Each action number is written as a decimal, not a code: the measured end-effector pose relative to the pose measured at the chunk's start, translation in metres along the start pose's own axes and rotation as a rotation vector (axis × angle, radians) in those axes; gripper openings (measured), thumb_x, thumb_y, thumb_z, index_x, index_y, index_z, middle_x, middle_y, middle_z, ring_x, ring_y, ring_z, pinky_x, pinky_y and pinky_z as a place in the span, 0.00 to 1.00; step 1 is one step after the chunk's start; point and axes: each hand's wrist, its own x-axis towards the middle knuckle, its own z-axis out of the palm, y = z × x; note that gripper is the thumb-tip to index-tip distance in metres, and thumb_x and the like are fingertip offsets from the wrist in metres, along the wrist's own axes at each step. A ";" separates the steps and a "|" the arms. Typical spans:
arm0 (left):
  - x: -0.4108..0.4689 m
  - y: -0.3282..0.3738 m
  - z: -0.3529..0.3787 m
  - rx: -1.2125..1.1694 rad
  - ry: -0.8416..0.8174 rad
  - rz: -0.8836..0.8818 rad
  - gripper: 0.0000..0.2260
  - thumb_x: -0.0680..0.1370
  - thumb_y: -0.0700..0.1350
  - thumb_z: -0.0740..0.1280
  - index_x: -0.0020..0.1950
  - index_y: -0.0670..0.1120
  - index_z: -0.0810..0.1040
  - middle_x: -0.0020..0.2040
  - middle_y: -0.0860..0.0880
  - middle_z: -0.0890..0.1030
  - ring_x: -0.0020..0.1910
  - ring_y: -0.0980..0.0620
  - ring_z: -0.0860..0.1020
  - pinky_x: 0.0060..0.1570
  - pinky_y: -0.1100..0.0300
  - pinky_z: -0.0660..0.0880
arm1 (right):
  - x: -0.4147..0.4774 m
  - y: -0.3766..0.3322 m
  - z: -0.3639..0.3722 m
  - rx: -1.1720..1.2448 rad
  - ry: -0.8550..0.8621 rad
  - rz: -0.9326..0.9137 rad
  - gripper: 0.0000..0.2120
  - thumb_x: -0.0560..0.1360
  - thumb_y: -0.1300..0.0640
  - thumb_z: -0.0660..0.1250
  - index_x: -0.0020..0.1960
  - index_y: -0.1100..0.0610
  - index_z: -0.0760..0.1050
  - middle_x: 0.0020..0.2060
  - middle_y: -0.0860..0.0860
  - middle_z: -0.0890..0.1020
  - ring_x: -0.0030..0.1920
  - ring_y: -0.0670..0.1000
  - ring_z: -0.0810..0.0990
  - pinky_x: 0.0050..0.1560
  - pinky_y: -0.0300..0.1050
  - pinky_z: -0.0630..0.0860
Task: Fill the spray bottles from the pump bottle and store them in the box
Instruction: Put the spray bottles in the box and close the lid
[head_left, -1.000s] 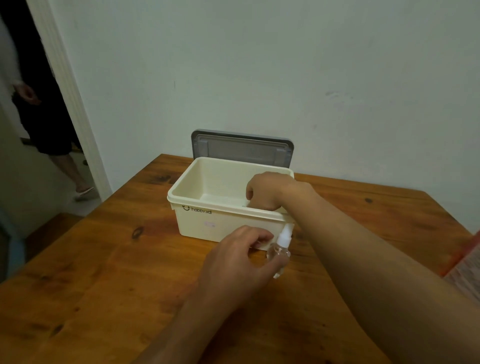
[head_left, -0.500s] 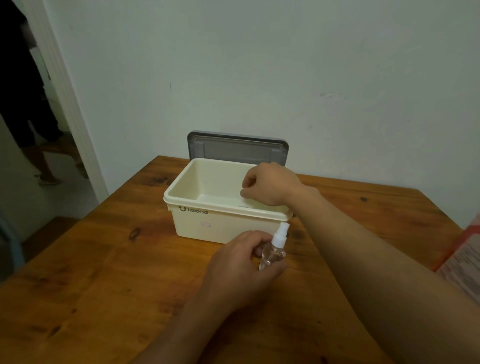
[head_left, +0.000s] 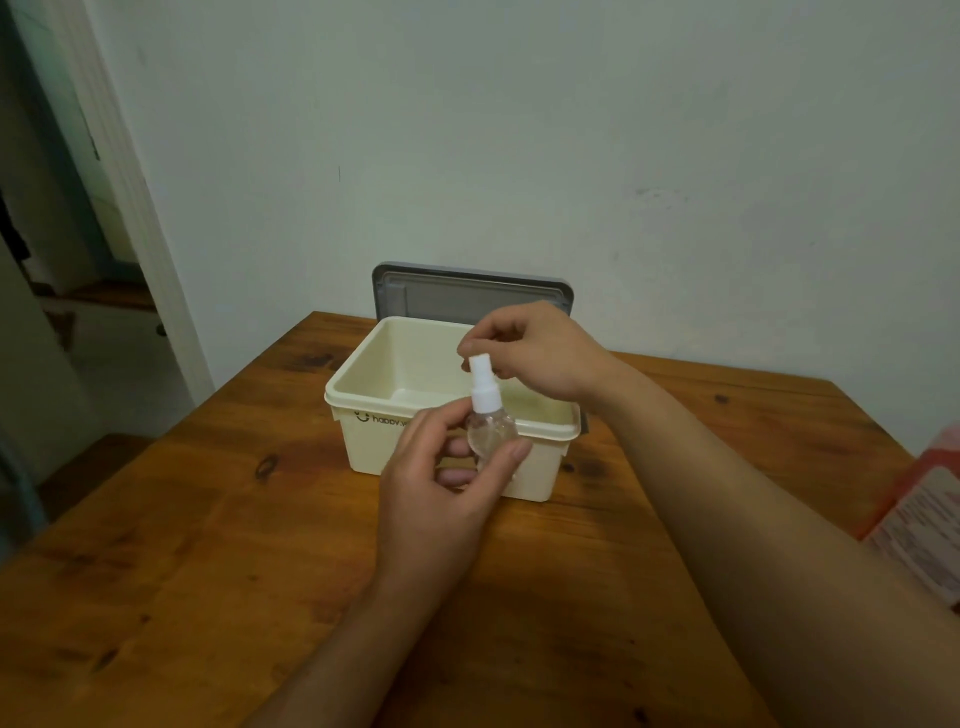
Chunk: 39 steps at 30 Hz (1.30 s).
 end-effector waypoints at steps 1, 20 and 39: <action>0.001 -0.001 0.000 -0.006 0.022 -0.002 0.22 0.67 0.58 0.71 0.59 0.55 0.75 0.53 0.57 0.79 0.48 0.56 0.80 0.37 0.67 0.79 | -0.004 -0.002 -0.001 0.025 -0.010 -0.005 0.05 0.77 0.56 0.69 0.48 0.53 0.84 0.41 0.45 0.86 0.38 0.37 0.82 0.42 0.34 0.78; 0.012 -0.003 -0.007 -0.063 0.149 -0.082 0.21 0.64 0.53 0.74 0.54 0.58 0.72 0.43 0.63 0.81 0.41 0.61 0.82 0.36 0.64 0.80 | -0.033 -0.019 -0.003 -0.065 -0.243 -0.078 0.12 0.70 0.52 0.78 0.50 0.54 0.80 0.42 0.48 0.83 0.40 0.41 0.79 0.43 0.36 0.76; 0.006 -0.008 -0.006 0.043 0.097 -0.067 0.09 0.77 0.42 0.69 0.52 0.55 0.76 0.43 0.56 0.80 0.44 0.62 0.78 0.34 0.72 0.75 | 0.024 0.024 0.005 -0.512 -0.002 0.083 0.12 0.74 0.49 0.69 0.57 0.48 0.78 0.49 0.47 0.81 0.48 0.51 0.79 0.44 0.45 0.74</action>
